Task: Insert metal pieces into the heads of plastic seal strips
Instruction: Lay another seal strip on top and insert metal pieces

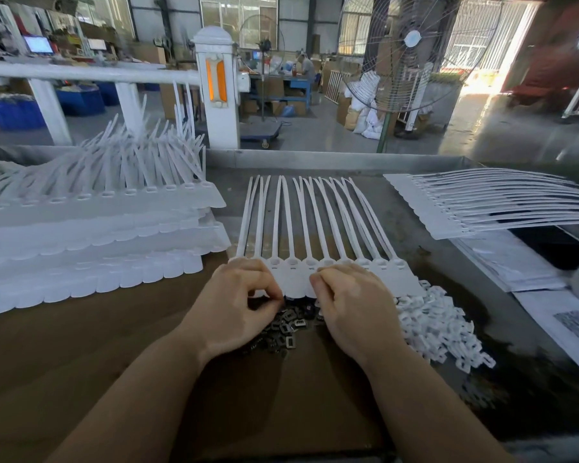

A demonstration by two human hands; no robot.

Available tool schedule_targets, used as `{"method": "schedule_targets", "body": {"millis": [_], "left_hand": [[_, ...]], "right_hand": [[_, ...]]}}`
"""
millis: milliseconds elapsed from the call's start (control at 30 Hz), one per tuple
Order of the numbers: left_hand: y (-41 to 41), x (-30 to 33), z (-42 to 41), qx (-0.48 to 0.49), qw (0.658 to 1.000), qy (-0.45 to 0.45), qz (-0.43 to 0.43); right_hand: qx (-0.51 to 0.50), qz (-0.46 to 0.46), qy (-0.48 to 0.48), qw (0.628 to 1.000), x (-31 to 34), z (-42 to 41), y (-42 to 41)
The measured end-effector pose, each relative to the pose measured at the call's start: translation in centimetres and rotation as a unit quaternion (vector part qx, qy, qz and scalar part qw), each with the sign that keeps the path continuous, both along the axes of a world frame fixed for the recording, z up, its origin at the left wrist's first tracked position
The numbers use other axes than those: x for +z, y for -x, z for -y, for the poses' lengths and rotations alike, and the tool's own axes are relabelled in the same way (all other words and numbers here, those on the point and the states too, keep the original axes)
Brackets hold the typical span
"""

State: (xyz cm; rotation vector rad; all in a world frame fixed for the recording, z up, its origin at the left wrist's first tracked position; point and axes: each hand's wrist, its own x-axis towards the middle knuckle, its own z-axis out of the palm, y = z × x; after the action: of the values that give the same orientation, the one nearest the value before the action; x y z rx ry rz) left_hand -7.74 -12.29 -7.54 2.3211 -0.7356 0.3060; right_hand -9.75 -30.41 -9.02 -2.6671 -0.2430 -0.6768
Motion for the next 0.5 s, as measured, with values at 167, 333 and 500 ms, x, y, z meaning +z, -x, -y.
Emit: {"method": "schedule_targets", "body": {"millis": [167, 333, 500], "left_hand": [[-0.1, -0.27, 0.07, -0.019, 0.998, -0.05, 0.019], [-0.09, -0.49, 0.36, -0.013, 0.998, -0.058, 0.016], [-0.18, -0.67, 0.54, -0.017, 0.999, -0.044, 0.007]], "right_hand": [[-0.001, -0.007, 0.002, 1.0, 0.07, 0.03, 0.01], [-0.001, -0.008, 0.0, 1.0, 0.11, -0.09, 0.06], [0.0, -0.003, -0.004, 1.0, 0.06, -0.12, 0.1]]}}
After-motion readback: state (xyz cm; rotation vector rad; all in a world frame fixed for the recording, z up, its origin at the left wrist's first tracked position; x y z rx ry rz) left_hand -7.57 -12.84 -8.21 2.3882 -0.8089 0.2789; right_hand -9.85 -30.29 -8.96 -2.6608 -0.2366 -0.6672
